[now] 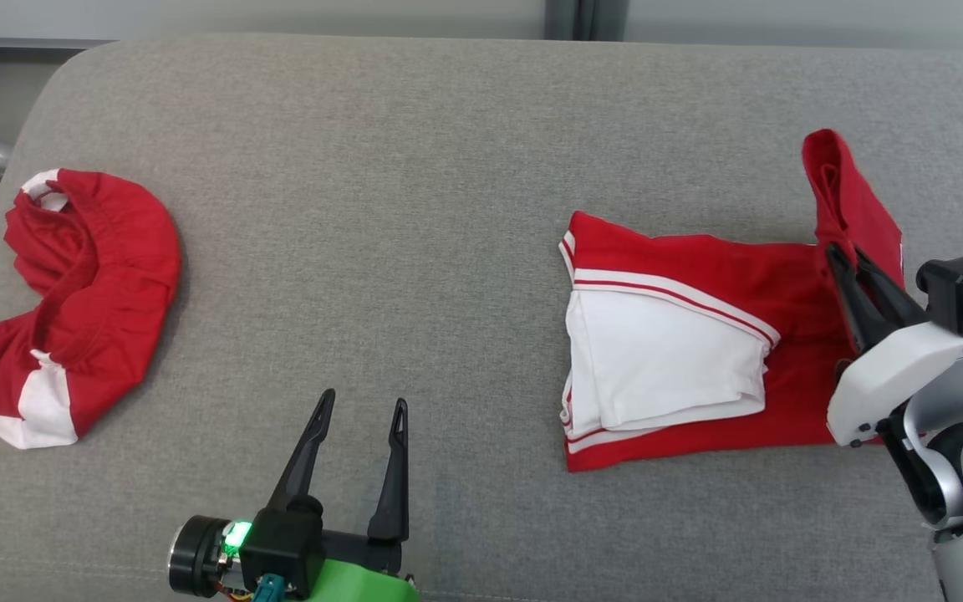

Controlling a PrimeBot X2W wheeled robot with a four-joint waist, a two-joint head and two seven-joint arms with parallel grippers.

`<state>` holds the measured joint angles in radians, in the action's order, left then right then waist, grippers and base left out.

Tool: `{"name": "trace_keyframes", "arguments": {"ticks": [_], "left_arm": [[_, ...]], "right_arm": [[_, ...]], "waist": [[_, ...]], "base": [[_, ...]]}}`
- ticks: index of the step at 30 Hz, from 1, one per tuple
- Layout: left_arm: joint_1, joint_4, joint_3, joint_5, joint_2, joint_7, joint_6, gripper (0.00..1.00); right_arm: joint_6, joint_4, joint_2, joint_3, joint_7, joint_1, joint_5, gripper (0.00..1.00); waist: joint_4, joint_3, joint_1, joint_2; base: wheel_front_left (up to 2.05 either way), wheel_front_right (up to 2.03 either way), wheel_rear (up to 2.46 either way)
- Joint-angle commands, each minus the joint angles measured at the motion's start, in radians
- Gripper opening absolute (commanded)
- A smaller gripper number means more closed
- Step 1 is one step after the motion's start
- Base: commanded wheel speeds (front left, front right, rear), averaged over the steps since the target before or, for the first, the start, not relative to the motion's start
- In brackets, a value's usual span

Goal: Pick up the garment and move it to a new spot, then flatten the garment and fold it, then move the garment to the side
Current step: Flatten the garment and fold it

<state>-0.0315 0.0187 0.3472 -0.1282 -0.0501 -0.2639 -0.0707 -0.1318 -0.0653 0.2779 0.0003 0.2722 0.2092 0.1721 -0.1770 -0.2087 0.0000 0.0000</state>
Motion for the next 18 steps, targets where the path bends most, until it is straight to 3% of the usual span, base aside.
{"name": "trace_keyframes", "arguments": {"ticks": [1,9,18], "left_arm": [[0.001,-0.003,0.003,-0.007,-0.001,0.000,-0.007,1.00],[0.004,0.003,0.018,-0.018,-0.001,0.000,-0.012,1.00],[-0.002,0.007,0.027,-0.028,-0.001,0.000,-0.020,1.00]], "right_arm": [[0.002,-0.010,-0.014,0.002,-0.006,-0.013,-0.007,0.00],[0.002,-0.009,-0.096,0.077,-0.015,-0.027,-0.014,0.00],[0.002,0.042,-0.140,0.155,-0.001,-0.026,0.005,0.00]], "waist": [[-0.033,-0.001,0.0000,0.0000],[-0.090,-0.003,0.0000,0.0000],[-0.122,0.000,0.0000,0.0000]], "base": [[0.00,0.00,0.00],[0.00,0.00,0.00],[0.00,0.00,0.00]]}}
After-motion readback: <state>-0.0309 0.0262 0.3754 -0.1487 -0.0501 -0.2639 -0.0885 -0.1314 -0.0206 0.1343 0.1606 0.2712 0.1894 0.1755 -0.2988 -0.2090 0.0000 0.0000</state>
